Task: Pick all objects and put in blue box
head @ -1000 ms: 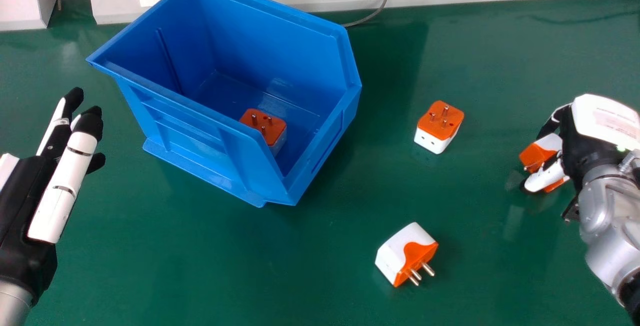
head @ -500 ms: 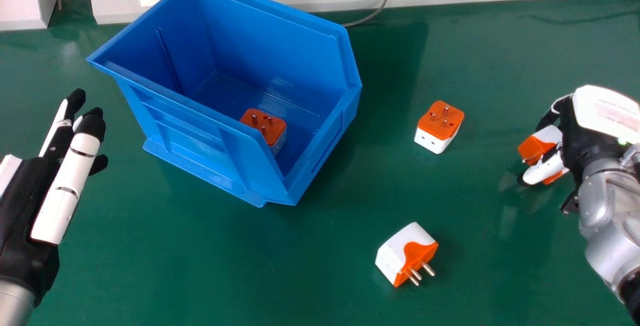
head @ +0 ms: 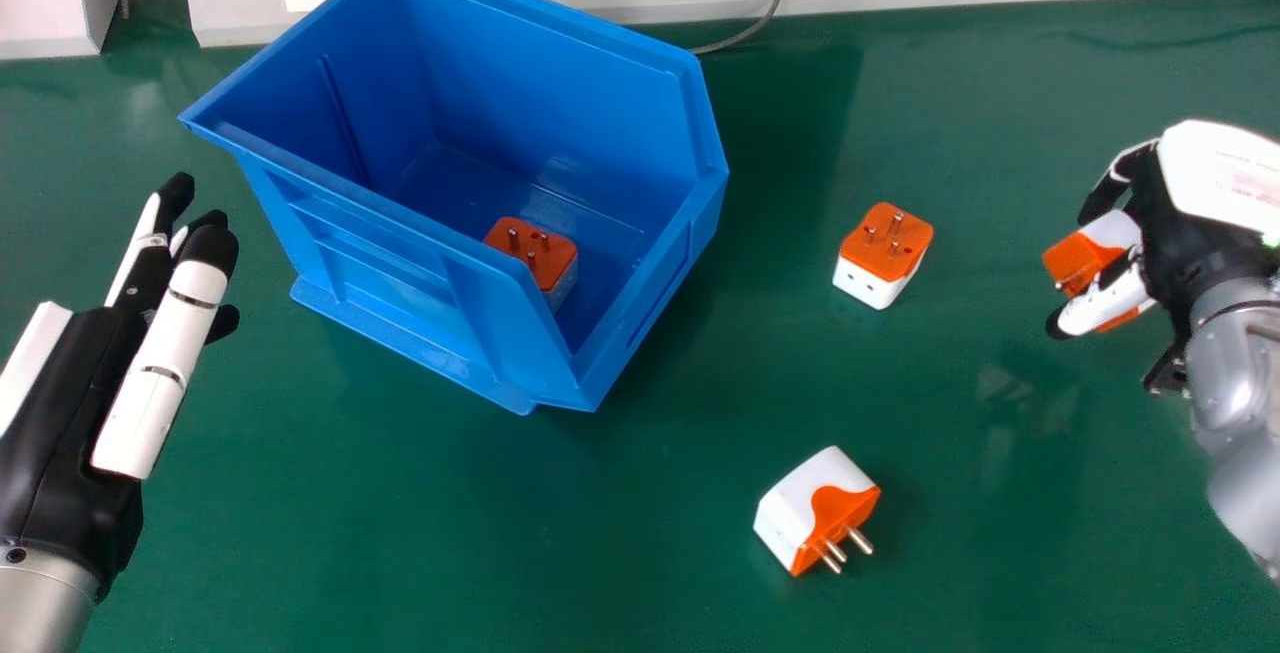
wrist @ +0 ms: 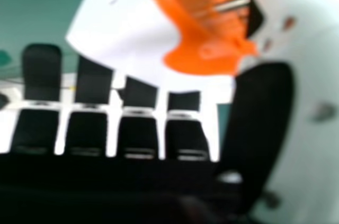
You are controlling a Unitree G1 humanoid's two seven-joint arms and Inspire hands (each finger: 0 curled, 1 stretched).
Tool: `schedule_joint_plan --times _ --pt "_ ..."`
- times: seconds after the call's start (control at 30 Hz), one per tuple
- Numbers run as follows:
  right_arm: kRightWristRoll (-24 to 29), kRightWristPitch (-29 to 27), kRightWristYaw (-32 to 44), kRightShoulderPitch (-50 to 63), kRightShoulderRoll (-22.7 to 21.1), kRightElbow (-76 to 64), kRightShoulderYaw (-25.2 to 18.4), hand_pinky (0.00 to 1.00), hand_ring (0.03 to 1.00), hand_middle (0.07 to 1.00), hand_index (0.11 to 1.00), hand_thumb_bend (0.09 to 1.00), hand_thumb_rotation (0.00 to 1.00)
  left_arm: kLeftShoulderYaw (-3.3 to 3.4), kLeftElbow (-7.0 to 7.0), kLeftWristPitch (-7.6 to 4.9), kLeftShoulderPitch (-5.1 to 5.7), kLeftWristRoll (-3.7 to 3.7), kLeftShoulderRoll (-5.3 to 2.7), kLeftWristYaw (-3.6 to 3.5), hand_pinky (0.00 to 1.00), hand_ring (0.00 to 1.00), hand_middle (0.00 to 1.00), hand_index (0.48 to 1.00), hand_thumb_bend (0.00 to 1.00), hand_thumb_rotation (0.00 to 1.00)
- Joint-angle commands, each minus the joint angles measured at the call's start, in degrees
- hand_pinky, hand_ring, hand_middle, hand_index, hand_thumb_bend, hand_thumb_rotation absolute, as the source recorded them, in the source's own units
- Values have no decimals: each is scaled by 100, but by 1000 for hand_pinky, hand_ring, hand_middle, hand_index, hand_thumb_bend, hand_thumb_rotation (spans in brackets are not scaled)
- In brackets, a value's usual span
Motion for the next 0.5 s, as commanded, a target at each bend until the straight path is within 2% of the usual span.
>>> schedule_joint_plan --times 0.0,0.07,0.33,0.47 --pt "-91 -90 62 83 -253 -460 -131 351 417 519 517 494 0 31 63 -192 -39 32 62 -6 899 954 973 1000 502 1000" --pt "-140 -89 140 184 -343 -756 -158 350 414 517 521 494 0 32 140 -239 -69 21 73 -26 897 954 972 1000 502 1000" --pt "-359 272 600 470 -497 -1917 -333 347 412 519 529 493 0 23 302 -325 -145 16 95 -62 894 952 971 1000 500 1000" --pt "-395 311 738 644 -549 -2433 -465 348 413 520 529 493 0 28 341 -318 -178 0 115 -79 893 951 971 1000 499 1000"
